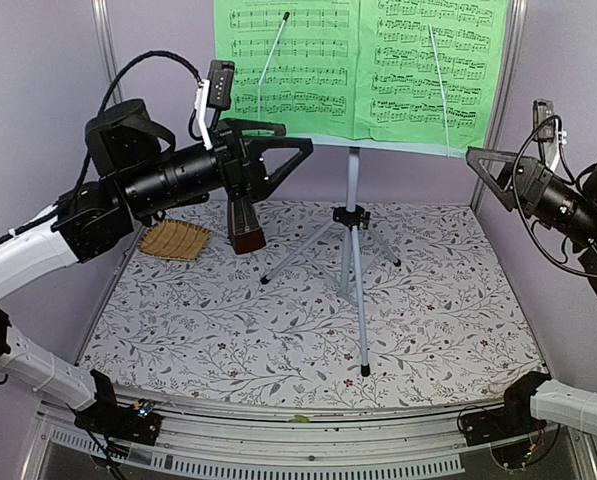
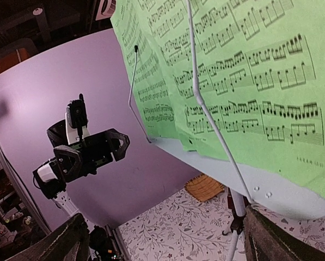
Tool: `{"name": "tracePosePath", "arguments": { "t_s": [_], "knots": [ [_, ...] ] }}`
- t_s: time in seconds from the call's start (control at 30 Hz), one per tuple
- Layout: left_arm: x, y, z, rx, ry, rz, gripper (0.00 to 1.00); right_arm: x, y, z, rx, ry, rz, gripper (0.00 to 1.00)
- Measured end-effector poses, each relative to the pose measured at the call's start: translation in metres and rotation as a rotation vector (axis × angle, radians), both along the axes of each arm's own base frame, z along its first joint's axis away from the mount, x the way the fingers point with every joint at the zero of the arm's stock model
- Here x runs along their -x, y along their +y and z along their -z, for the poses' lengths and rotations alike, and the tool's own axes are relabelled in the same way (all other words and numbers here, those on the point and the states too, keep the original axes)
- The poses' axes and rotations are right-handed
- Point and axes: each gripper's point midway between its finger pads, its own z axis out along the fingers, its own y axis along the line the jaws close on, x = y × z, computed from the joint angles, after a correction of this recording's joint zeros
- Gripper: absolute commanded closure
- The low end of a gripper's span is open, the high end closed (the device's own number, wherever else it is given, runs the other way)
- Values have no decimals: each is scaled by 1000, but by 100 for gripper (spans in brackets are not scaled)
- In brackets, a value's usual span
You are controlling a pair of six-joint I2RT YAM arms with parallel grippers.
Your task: Set up the instrument practice props
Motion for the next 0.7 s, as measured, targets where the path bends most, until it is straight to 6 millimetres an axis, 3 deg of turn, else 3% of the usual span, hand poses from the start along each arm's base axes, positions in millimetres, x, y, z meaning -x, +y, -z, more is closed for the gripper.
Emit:
{"name": "tracePosePath", "arguments": {
  "t_s": [0.1, 0.33, 0.57, 0.7],
  "knots": [
    [8, 10, 21, -8, 43, 14, 4, 5, -3, 33, 16, 50, 7, 1],
    [18, 27, 92, -64, 191, 8, 4, 9, -9, 113, 45, 199, 27, 1],
    [8, 31, 193, -194, 381, -60, 4, 3, 1, 217, 72, 437, 12, 1],
    [-4, 32, 231, -243, 466, -100, 4, 5, 17, 257, 109, 522, -3, 1]
  ]
}}
